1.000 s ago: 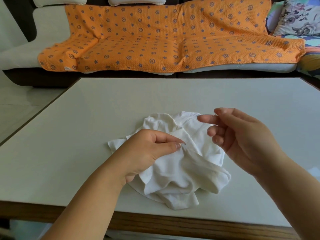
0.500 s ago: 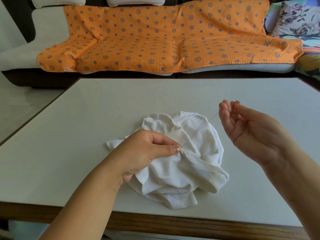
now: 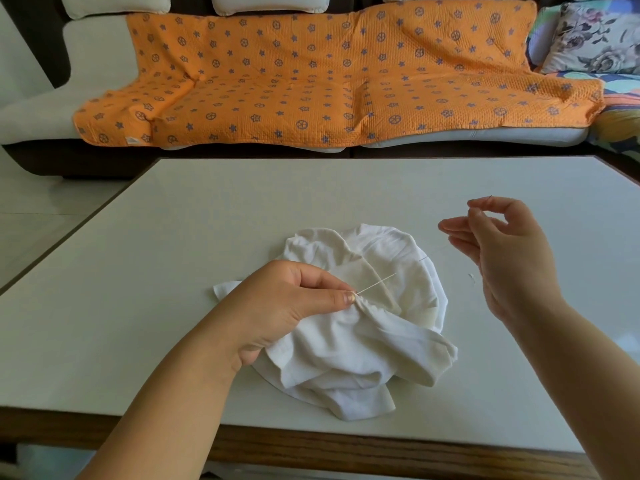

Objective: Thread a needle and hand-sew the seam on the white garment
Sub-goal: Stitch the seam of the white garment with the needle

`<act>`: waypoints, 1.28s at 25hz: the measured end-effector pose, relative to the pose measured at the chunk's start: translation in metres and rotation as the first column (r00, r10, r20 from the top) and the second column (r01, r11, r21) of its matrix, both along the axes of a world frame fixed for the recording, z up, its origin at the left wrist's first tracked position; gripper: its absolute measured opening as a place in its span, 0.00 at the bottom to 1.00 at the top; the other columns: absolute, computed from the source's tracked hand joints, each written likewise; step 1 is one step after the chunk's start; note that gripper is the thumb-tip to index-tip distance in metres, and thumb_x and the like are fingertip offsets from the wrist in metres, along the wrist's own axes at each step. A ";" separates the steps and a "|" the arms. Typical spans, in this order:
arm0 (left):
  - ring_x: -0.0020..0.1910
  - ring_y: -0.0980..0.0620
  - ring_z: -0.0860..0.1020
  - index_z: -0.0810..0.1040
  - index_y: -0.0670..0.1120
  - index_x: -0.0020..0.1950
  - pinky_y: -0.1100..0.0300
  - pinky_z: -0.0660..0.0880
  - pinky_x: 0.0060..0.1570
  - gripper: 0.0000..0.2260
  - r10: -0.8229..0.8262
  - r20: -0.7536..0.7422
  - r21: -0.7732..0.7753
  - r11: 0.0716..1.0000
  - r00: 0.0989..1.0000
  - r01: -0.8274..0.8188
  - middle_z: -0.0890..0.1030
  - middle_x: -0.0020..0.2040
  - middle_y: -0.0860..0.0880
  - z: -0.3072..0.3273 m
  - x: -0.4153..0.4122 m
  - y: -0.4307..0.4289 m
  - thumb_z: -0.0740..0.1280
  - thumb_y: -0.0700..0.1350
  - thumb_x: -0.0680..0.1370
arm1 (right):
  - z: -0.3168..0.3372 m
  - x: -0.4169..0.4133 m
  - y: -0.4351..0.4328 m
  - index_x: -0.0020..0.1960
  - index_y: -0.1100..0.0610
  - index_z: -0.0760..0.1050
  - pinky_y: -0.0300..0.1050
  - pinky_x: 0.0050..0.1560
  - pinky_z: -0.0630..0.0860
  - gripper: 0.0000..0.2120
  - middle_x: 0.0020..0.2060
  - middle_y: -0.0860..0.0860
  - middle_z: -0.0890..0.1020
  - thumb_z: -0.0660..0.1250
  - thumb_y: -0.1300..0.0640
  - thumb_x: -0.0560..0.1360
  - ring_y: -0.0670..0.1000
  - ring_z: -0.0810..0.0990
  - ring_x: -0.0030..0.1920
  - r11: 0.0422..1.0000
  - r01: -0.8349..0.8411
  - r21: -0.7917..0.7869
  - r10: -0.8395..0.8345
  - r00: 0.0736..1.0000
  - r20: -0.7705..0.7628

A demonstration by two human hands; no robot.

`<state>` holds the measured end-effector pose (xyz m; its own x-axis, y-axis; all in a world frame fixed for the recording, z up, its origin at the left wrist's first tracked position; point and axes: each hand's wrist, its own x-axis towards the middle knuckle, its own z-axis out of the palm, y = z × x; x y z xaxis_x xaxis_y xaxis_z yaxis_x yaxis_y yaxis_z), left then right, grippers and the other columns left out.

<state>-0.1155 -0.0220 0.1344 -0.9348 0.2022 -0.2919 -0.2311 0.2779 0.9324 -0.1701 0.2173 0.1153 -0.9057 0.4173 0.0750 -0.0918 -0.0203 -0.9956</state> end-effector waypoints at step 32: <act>0.44 0.65 0.81 0.85 0.49 0.45 0.66 0.71 0.48 0.02 0.098 -0.070 -0.001 0.995 0.993 -0.098 0.86 0.41 0.57 -0.003 -0.004 -0.007 0.73 0.43 0.74 | 0.017 0.075 -0.060 0.47 0.59 0.81 0.39 0.27 0.74 0.07 0.27 0.54 0.80 0.67 0.57 0.78 0.52 0.79 0.27 0.720 -0.693 0.038 0.626 0.672 0.395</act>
